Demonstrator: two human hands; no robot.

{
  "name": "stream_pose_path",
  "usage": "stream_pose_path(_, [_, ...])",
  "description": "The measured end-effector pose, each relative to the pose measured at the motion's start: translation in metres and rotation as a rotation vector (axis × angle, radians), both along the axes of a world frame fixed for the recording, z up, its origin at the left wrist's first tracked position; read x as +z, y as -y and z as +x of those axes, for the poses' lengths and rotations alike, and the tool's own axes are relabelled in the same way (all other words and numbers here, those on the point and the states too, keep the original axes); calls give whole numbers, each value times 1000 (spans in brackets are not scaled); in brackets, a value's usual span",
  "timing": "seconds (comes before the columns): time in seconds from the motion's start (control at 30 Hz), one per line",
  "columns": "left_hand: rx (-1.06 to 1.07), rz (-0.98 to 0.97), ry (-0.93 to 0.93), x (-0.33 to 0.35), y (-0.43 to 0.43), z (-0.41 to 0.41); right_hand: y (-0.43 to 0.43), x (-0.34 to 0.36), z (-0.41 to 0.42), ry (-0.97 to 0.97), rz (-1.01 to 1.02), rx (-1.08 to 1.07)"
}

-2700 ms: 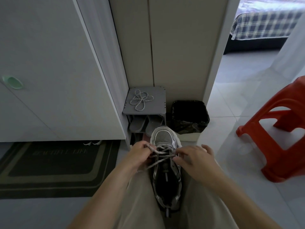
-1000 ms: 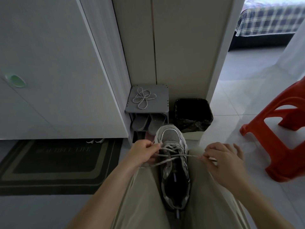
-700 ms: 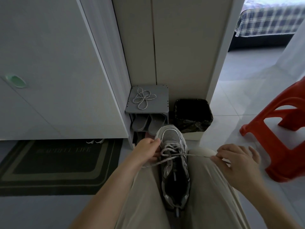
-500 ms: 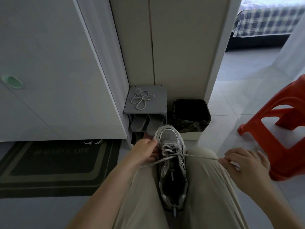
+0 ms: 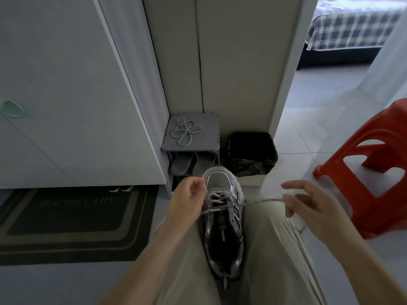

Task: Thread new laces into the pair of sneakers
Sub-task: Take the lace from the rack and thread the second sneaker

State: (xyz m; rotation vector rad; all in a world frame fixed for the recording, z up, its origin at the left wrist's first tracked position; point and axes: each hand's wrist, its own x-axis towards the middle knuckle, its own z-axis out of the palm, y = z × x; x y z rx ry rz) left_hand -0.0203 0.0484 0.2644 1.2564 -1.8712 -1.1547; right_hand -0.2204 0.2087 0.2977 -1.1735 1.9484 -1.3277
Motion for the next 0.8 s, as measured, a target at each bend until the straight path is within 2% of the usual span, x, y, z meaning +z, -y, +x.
stream_pose_path(0.1, [-33,-65,-134,21,-24,-3,3,15,2,447,-186,116])
stream_pose_path(0.17, [-142,-40,-152,29,-39,-8,13,24,9,617,-277,174])
stream_pose_path(0.23, [-271,28,-177,32,-54,-16,23,32,17,726,-310,181])
stream_pose_path(0.37, [-404,169,-160,28,-68,-36,37,33,33,794,-284,196])
stream_pose_path(0.47, [-443,165,-42,28,-77,-49,45,26,43,753,-266,150])
stream_pose_path(0.57, [-370,318,-84,24,-79,-48,50,23,41,748,-269,134])
stream_pose_path(0.63, [-353,334,-138,25,-74,-36,49,24,33,752,-260,104])
stream_pose_path(0.73, [-319,383,-215,25,-58,-17,46,15,21,536,-193,40])
stream_pose_path(0.8, [-324,380,-179,25,-47,-7,45,6,14,370,-148,-6])
